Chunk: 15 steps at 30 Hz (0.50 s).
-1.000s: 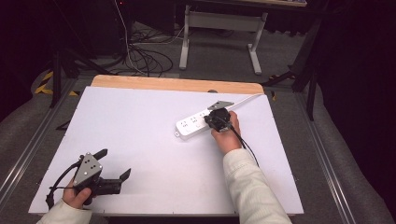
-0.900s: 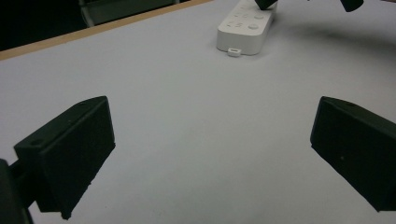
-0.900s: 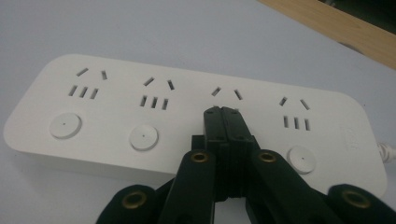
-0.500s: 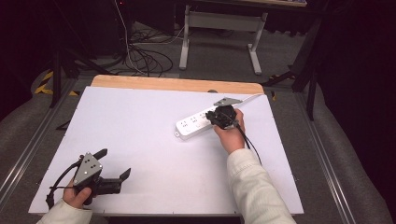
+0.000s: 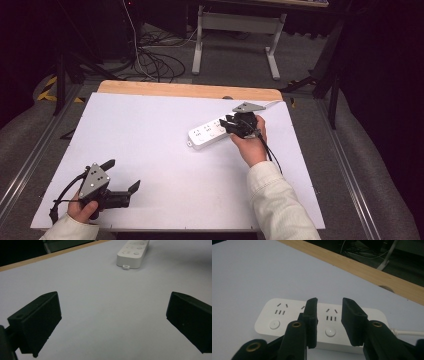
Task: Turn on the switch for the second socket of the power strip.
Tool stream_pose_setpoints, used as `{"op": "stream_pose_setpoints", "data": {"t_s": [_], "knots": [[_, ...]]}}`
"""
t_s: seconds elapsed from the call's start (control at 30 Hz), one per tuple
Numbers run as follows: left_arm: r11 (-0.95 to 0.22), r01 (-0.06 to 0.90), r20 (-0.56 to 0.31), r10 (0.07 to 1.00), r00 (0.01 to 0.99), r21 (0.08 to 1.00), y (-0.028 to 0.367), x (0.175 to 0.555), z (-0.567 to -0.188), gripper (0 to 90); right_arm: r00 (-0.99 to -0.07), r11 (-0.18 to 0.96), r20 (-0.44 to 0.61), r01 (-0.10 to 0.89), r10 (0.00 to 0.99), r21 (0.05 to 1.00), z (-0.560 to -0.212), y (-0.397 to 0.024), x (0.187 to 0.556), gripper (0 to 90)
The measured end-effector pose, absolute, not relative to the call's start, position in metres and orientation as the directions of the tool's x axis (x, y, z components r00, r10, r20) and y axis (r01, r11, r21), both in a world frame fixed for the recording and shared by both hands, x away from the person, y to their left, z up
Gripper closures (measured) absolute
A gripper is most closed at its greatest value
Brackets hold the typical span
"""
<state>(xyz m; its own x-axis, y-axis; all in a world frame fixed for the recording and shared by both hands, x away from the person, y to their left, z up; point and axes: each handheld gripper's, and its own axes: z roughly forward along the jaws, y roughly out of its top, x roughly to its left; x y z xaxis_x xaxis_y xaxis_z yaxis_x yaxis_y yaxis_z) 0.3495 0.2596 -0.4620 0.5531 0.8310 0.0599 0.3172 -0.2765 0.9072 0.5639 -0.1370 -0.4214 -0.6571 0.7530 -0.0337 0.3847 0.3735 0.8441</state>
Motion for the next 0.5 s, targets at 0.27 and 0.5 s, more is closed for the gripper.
{"op": "stream_pose_setpoints", "data": {"t_s": [0.27,0.5], "knots": [[-0.277,0.317,0.061,0.830,0.554,0.907,0.2594,0.3495,-0.4620,0.2,-0.662,0.366,-0.032,0.372,0.749,0.853,-0.4136,-0.1358,0.5553,57.6],[-0.283,0.314,0.066,0.829,0.555,0.906,0.2594,0.3503,-0.4619,0.2,-0.660,0.370,-0.034,0.377,0.751,0.849,-0.4113,-0.1396,0.5540,54.1]]}}
